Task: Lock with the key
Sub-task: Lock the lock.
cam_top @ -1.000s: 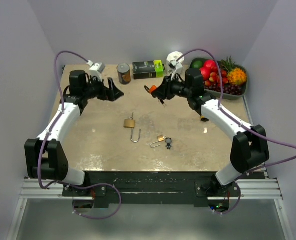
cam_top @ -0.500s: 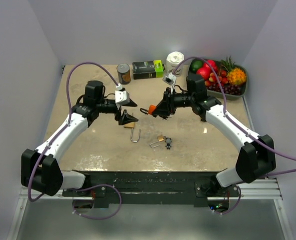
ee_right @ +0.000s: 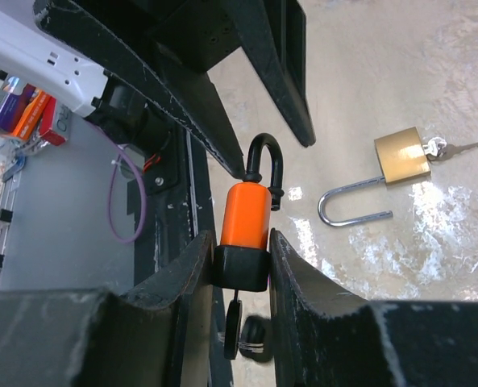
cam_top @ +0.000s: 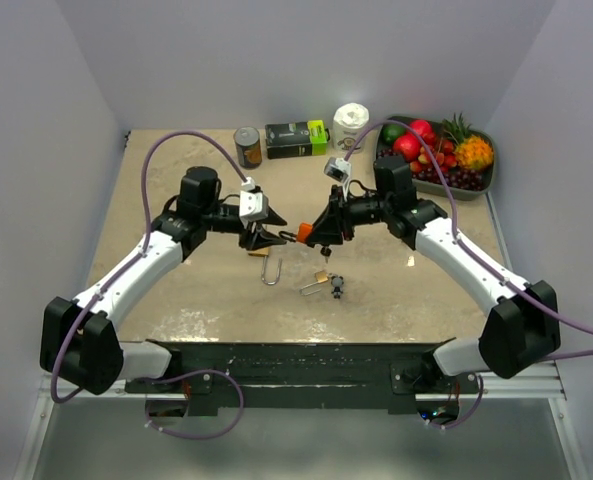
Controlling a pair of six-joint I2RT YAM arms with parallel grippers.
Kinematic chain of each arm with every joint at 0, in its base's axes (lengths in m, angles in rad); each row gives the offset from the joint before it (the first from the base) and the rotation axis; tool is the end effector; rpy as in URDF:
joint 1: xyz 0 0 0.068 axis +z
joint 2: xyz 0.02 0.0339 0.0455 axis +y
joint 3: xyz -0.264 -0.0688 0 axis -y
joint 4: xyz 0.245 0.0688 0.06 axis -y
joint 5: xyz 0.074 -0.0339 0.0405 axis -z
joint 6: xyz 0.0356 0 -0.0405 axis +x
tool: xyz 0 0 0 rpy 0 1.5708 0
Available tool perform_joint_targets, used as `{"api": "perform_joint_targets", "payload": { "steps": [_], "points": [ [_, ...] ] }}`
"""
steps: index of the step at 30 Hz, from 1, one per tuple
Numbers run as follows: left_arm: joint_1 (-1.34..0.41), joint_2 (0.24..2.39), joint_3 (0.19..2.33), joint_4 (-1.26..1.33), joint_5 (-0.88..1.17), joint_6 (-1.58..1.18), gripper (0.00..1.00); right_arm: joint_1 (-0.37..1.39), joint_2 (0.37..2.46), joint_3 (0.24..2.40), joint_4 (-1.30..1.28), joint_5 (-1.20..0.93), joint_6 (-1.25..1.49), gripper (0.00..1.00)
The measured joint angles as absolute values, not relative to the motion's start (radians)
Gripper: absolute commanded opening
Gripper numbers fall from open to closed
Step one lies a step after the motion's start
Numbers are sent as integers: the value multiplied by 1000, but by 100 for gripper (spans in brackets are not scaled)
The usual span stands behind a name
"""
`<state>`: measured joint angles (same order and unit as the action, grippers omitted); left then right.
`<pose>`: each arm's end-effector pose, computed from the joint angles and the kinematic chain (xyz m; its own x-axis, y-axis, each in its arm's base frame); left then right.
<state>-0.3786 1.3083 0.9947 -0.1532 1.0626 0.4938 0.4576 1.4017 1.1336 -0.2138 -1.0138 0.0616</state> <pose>0.2530 -0.1341 0.3089 0.0606 0.2241 -0.9727 0.9949 0.0654 0.0771 0.2647 0.1640 0.3237 -0.4709 -0.1956 -0.8602 -0.8810 0.1543 0.4472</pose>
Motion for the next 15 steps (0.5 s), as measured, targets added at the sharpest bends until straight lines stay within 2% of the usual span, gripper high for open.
{"api": "perform_joint_targets", "payload": {
  "steps": [5, 6, 9, 10, 12, 15],
  "points": [
    [-402, 1304, 982, -185, 1069, 532, 35, 464, 1397, 1121, -219, -1014, 58, 0],
    [-403, 1304, 982, -189, 1070, 538, 27, 465, 1397, 1120, -220, -1014, 58, 0],
    [-406, 1303, 982, -201, 1072, 558, 11, 476, 1388, 1113, -225, -1014, 55, 0],
    [-406, 1303, 982, -212, 1078, 573, 9, 479, 1381, 1109, -225, -1013, 52, 0],
    [-407, 1303, 982, -228, 1088, 589, 9, 484, 1368, 1105, -226, -1009, 46, 0],
    [-409, 1303, 983, -256, 1101, 626, 20, 486, 1364, 1105, -226, -1009, 43, 0]
  ]
}}
